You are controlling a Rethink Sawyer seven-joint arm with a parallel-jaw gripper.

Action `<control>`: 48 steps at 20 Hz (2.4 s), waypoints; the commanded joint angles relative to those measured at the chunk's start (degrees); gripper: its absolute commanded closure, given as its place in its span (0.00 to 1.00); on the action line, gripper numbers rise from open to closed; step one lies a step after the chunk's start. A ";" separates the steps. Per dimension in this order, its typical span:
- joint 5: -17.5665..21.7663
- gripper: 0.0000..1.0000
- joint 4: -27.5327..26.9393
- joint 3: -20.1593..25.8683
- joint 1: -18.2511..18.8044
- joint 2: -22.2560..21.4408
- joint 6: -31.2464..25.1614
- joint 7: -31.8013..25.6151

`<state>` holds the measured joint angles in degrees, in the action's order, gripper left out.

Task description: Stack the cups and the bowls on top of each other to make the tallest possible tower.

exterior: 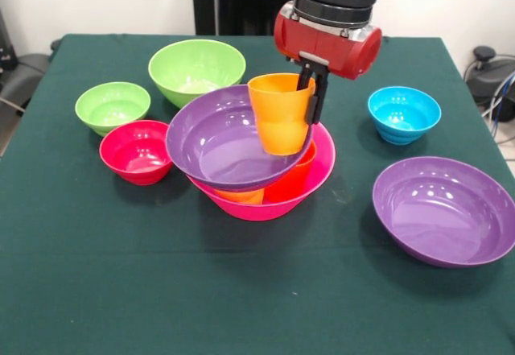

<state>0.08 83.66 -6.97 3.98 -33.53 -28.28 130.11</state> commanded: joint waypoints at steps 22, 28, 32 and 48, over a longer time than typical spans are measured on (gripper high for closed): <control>-2.46 1.00 14.03 3.22 0.27 -3.64 -2.38 5.28; -2.58 1.00 14.19 3.92 0.85 -3.49 -1.66 4.56; -2.43 1.00 13.11 3.96 1.30 -3.22 -2.13 4.00; 1.55 1.00 3.29 2.75 3.06 0.33 -1.96 -0.81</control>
<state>-0.86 92.30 -8.26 5.41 -37.22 -28.27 130.11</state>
